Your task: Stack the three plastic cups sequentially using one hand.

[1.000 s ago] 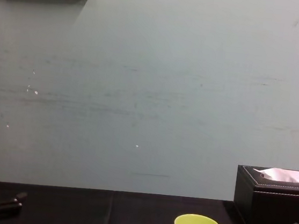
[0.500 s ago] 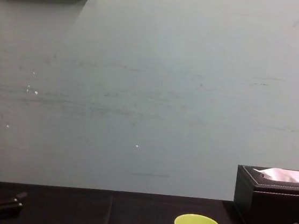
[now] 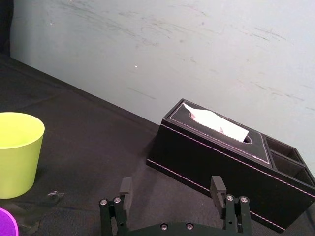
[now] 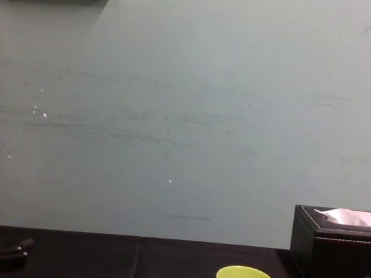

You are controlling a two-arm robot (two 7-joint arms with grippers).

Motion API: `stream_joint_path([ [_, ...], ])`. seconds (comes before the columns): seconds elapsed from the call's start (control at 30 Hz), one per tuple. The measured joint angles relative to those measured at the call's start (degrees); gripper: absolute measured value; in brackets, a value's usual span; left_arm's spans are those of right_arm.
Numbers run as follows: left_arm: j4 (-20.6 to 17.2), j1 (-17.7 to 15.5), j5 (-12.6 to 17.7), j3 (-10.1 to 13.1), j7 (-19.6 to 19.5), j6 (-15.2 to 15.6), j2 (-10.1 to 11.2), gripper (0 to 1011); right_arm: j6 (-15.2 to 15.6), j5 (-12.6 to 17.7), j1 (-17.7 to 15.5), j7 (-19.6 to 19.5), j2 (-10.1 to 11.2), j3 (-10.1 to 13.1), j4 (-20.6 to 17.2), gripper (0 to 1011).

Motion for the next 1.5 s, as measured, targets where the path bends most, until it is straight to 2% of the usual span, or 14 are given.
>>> stream_joint_path([
  [1.0, 0.0, 0.0, 0.0, 0.0, 0.0, 0.0, 0.0, 1000, 0.0, -0.1, -0.2, 0.1, 0.0, 0.2, -0.3, 1003],
  [1.33, 0.0, 0.0, 0.0, 0.0, 0.0, 0.0, 0.0, 1000, 1.4, 0.4, -4.0, 0.3, 1.4, 3.4, -4.9, 1003],
  [1.4, 0.0, 0.0, 0.0, 0.0, 0.0, 0.0, 0.0, 1000, 2.7, 1.6, -6.7, 0.7, 2.9, 5.0, -8.1, 1003],
  [1.5, 0.0, 0.0, 0.0, 0.0, 0.0, 0.0, 0.0, 1000, 4.1, 2.8, -8.8, 1.5, 4.2, 6.1, -10.6, 1003],
])
